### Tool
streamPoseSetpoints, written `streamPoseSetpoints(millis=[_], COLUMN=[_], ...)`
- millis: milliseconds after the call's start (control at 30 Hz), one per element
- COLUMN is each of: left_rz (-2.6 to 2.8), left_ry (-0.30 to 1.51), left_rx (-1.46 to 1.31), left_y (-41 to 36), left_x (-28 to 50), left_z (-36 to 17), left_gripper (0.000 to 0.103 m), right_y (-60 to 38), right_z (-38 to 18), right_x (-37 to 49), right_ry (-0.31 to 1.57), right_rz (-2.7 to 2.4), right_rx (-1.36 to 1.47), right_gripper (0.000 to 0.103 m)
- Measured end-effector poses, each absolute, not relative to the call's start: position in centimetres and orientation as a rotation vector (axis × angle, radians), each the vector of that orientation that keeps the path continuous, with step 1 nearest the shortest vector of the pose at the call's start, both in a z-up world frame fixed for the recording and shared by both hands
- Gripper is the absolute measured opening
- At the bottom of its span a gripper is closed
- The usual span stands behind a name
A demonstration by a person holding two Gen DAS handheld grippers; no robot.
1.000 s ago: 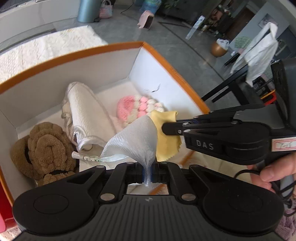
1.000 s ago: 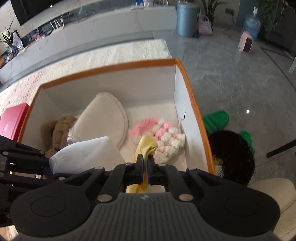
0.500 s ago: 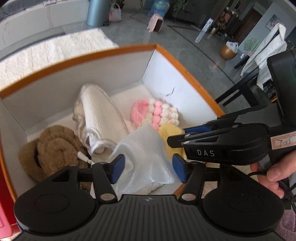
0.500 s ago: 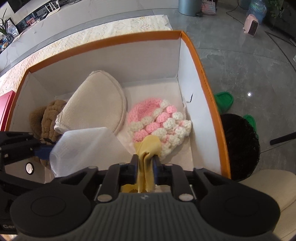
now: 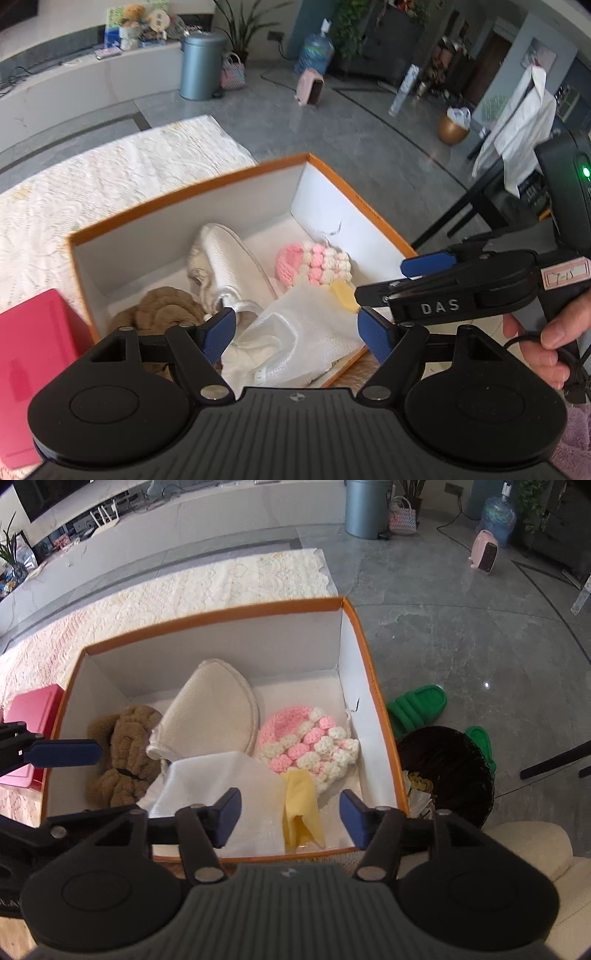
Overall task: Organize soft objects
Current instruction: 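Open both grippers to drop the mesh bag and cloth into the box, then withdraw both grippers back toward the remaining items on the bed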
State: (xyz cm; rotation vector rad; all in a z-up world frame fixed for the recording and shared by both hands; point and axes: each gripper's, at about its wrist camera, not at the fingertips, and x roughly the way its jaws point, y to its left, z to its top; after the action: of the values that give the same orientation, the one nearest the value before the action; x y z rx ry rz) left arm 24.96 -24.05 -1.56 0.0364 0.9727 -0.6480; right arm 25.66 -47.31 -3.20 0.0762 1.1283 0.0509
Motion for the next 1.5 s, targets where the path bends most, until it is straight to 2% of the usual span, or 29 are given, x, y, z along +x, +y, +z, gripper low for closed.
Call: streamPoseSetpoints(millis=[233,533,1000,1267,1500], left_rz=[-0.592,-0.486,-0.23,-0.19,-0.163], left_ry=[0.78,0.687,0.645,0.67,0.702], left_rx=[0.0,0.026,-0.047,-0.039,0.038], left_y=[-19.3,-11.3,1.4,6.6,9.4], left_x=[21.8,18.0,13.5,13.3,15.3], left_z=[0.3,-0.1,-2.1,-2.9,-4.1], left_gripper=[0.087,0.081,0.081,0.08,0.08], right_y=[-44.7,-36.7,-23.6,-16.5,-10.7], right_z=[-0.9,-1.2,-2.1,-3.7,-4.2], right_x=[22.3,18.2,15.0,16.6,20.0], right_ry=[0.934,0.754,0.601,0.621,0.637], right_rz=[0.079,0.226,0.388,0.499,0.603], right_rx=[0.101,0.087,0.027,-0.067,-0.258], right_gripper=[0.079,0.079,0.078,0.076,0.076])
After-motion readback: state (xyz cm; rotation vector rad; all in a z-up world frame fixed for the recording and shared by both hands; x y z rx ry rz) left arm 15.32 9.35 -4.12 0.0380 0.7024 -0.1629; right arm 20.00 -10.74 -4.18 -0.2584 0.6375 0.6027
